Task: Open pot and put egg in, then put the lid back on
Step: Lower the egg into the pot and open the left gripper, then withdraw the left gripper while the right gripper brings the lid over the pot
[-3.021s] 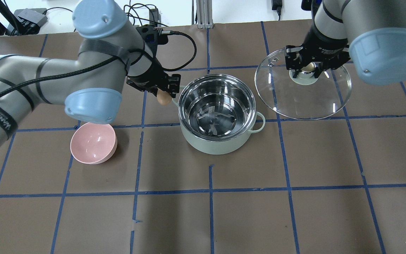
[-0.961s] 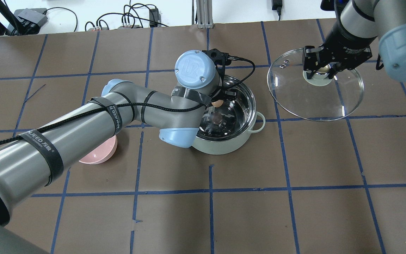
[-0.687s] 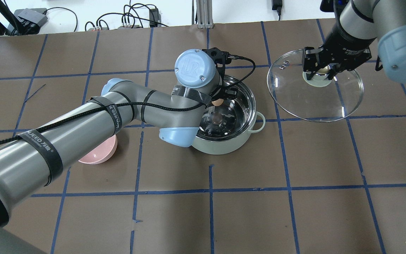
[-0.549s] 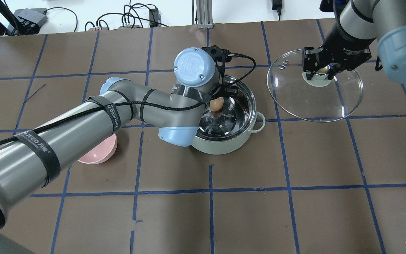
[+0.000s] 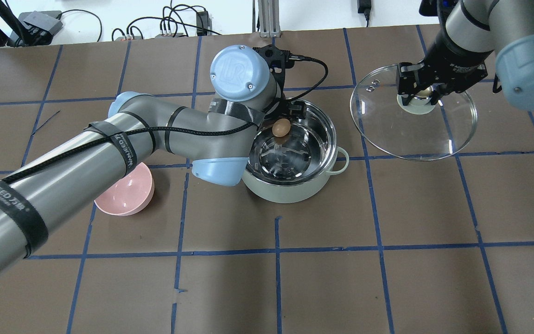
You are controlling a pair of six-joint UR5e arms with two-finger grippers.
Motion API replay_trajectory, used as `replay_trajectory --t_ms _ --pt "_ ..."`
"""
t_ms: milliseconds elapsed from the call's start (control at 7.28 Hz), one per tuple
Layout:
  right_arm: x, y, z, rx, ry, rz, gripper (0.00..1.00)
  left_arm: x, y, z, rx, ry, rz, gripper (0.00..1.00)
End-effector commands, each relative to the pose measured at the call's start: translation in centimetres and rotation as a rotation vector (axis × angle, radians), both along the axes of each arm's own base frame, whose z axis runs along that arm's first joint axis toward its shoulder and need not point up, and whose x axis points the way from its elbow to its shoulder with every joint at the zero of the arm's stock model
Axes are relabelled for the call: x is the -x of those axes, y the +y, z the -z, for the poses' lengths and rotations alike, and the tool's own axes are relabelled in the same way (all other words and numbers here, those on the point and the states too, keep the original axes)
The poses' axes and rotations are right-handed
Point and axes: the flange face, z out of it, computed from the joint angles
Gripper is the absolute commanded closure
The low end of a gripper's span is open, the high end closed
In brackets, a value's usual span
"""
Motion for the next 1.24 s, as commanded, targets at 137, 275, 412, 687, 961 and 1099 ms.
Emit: replay_trajectory --t_ms 137,275,412,687,961,1099 --pt "-2.9 0.8 1.5 -0.026 -0.005 -0.007 0.67 -11.9 1.7 -8.3 -0.174 -0.108 -0.036 0.04" --pt "-5.0 1.1 1.6 -0.026 -0.016 0.061 0.68 -15.1 3.1 -10.3 -0.240 -0.115 -0.085 0.02" --pt "-8.2 0.5 2.6 0.013 -0.026 0.074 0.68 -17.1 4.6 -12.6 -0.300 -0.124 -0.108 0.02" --pt "-16.5 0.4 5.6 0.062 -0.059 0.136 0.68 -17.9 6.6 -18.3 -0.381 -0.154 -0.128 0.00" --pt "-19.9 0.1 7.7 0.081 -0.087 0.175 0.68 -19.0 5.6 -21.3 -0.370 -0.156 -0.161 0.00" --pt "-20.7 0.3 8.1 0.079 -0.090 0.187 0.68 -19.4 5.4 -21.2 -0.375 -0.166 -0.171 0.00"
